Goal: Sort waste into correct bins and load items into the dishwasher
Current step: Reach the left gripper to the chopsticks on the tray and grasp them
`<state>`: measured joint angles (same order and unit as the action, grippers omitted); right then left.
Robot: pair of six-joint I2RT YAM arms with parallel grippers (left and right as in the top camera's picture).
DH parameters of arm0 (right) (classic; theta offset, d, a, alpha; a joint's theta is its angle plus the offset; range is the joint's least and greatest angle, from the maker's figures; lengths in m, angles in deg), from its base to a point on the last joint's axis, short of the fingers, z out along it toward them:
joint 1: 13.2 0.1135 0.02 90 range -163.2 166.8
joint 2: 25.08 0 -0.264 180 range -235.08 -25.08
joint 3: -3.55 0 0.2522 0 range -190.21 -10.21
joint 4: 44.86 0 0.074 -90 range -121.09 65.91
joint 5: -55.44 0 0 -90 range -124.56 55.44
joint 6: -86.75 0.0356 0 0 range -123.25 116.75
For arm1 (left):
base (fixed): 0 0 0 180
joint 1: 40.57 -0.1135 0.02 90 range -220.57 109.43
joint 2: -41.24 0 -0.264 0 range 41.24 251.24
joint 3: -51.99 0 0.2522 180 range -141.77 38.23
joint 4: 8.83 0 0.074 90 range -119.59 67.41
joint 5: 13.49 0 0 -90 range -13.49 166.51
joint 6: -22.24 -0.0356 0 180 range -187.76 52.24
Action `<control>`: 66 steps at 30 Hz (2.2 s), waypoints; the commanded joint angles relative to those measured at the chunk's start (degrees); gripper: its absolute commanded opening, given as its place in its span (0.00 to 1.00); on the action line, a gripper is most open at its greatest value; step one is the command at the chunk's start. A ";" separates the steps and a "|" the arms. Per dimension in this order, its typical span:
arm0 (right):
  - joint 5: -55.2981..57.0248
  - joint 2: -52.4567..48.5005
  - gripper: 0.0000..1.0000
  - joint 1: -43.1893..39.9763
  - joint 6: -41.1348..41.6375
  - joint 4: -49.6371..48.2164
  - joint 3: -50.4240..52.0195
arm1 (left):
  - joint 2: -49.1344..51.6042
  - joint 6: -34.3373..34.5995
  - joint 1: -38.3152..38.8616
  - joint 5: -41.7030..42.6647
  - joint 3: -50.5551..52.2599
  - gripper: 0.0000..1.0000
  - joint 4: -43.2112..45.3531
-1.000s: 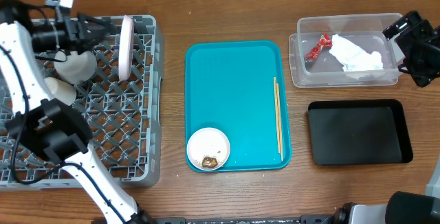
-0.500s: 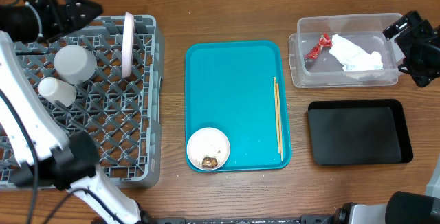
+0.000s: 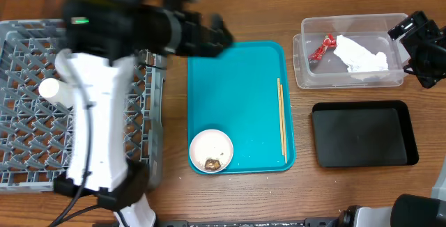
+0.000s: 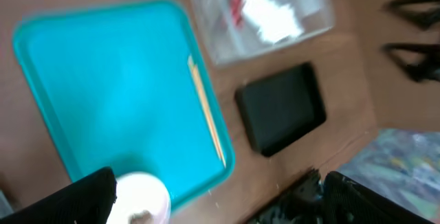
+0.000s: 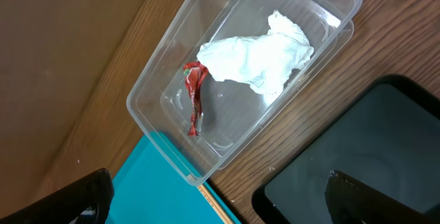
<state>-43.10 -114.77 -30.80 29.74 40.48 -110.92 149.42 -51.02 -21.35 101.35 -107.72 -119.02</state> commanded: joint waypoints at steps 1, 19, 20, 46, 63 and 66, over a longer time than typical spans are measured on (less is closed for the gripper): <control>0.57 -0.07 1.00 -0.15 0.17 -0.35 -0.61 | 0.46 19.08 8.68 -19.30 5.57 0.97 1.46; 0.57 -0.07 1.00 -0.15 0.17 -0.35 -0.61 | 5.84 44.17 32.17 -43.43 38.36 0.80 31.45; 0.59 -0.07 1.00 -0.15 0.17 -0.35 -0.61 | 6.95 44.17 32.20 -44.17 38.49 0.79 32.02; 0.57 -0.07 1.00 -0.15 0.17 -0.35 -0.61 | 25.57 31.95 32.13 -40.24 38.56 0.72 42.64; 0.57 -0.07 1.00 -0.15 0.17 -0.35 -0.61 | 25.99 30.77 28.11 -34.73 38.75 0.62 42.45; 0.57 -0.07 1.00 -0.15 0.17 -0.37 -0.61 | 25.99 29.75 27.30 -33.57 38.75 0.61 42.75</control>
<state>-43.10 -114.77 -30.78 29.72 40.45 -110.92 174.49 -19.00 6.85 65.13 -69.36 -76.55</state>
